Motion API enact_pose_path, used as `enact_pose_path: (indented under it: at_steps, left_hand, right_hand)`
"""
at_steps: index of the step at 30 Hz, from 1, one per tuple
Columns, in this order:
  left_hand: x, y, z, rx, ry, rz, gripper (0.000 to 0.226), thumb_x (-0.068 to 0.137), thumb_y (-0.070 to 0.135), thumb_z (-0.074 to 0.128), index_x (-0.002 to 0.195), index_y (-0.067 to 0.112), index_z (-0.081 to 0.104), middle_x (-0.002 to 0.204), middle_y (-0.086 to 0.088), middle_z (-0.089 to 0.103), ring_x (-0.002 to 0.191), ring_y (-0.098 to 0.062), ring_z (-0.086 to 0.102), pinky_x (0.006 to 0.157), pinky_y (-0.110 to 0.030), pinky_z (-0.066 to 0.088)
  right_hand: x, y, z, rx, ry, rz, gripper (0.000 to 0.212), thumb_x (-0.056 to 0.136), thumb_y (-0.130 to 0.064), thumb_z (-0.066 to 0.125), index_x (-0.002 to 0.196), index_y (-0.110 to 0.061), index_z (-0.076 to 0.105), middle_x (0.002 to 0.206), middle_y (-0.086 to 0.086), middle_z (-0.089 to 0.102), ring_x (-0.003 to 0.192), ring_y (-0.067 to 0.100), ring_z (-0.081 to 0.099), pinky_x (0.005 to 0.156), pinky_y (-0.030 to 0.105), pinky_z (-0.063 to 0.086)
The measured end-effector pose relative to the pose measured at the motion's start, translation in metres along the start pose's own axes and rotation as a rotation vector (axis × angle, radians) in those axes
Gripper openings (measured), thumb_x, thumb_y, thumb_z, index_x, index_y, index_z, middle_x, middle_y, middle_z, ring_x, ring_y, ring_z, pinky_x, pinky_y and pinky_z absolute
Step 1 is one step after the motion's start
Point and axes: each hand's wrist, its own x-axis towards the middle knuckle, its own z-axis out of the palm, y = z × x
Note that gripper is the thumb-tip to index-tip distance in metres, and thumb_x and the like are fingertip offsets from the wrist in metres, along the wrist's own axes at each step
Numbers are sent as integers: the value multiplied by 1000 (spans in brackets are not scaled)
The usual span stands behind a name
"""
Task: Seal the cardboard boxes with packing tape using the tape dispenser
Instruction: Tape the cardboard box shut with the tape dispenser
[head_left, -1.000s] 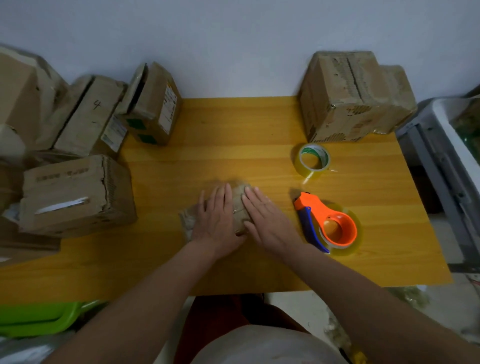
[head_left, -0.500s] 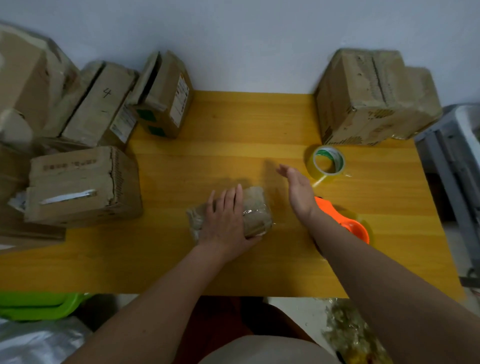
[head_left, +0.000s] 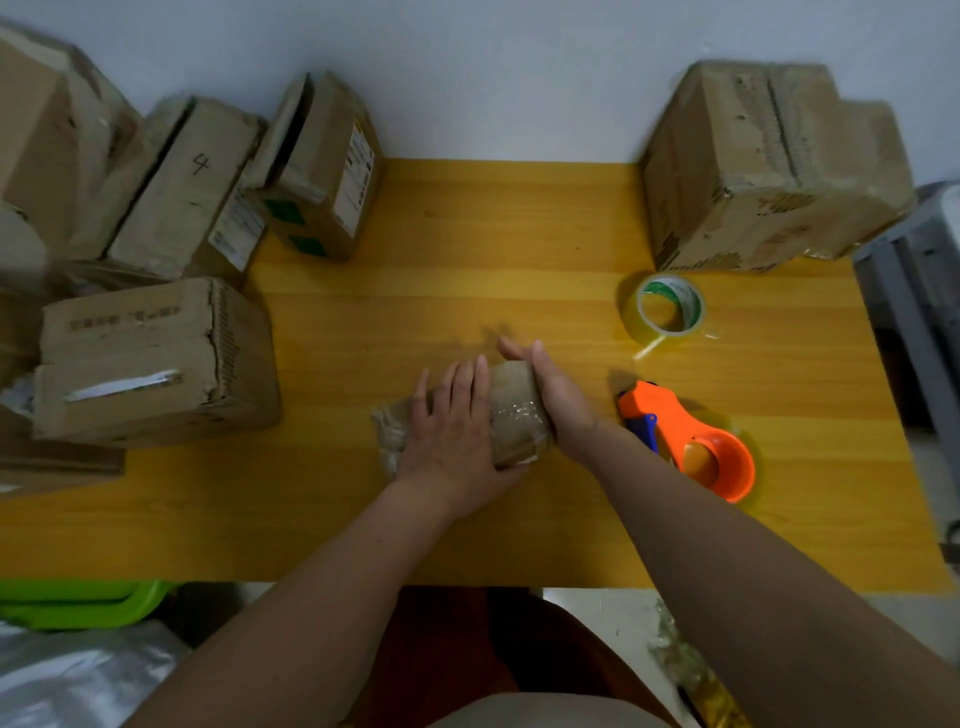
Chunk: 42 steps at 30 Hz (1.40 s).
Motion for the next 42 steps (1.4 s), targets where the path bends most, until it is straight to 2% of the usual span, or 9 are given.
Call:
enact_pose_path:
  at_steps: [3,8,12,19,23,33,36,40,42]
  left_hand:
    - [0,1,-1,-9,4,-5,122,74,85,36,150,4,-13,156,-10,7,144,-28,6,117,-50,-5]
    - [0,1,-1,-1,2,-9,124,73,85,39,150,3,-13,157,-10,6,145,-27,6,118,-49,-5]
    - [0,0,-2,5,13,-10,124,72,84,41,151,2,-7,156,-12,12,144,-28,10,116,-49,-5]
    - [0,1,-2,7,24,-12,124,70,85,40,152,2,-2,155,-11,17,141,-28,13,115,-48,-5]
    - [-1,1,-2,-18,11,-7,125,71,85,42,151,4,-11,155,-9,10,143,-27,10,118,-48,-2]
    - [4,-3,13,-50,106,-13,121,60,79,49,147,-2,25,139,-14,43,127,-30,33,109,-46,15]
    - [3,-4,10,-64,84,-10,118,63,76,46,149,-2,23,141,-14,41,130,-31,33,110,-46,13]
    - [2,-4,5,-93,46,11,117,73,76,48,152,2,4,153,-13,23,140,-29,21,115,-46,6]
    - [0,-3,2,-104,25,9,118,76,77,49,152,6,-7,156,-10,14,143,-28,12,117,-45,4]
  right_hand:
    - [5,2,-10,-31,-29,111,59,99,-56,16,146,-25,35,136,2,51,128,20,48,111,41,36]
    - [-17,5,-23,-131,236,35,86,83,-80,26,147,-25,36,151,-6,36,140,10,31,116,31,21]
    - [-30,19,-1,37,115,-89,50,103,-40,12,142,-20,37,134,-10,49,122,0,46,106,17,33]
    - [-13,10,-4,204,24,11,59,102,-44,7,147,-15,31,144,8,43,136,21,39,115,36,27]
    - [-18,22,-18,373,334,-106,63,104,-41,10,118,-5,59,125,17,60,129,24,49,117,42,24]
    - [17,44,16,565,695,-134,72,103,-44,21,67,-16,76,118,19,65,120,30,55,109,42,39]
    - [23,53,11,519,780,-70,70,102,-47,24,69,-13,76,109,19,69,109,32,61,101,43,45]
    - [15,42,18,493,959,-6,57,103,-30,35,75,5,69,71,14,66,66,24,62,64,23,50]
    - [6,37,14,289,1036,-35,48,102,-23,40,84,11,68,74,17,66,67,25,59,59,18,48]
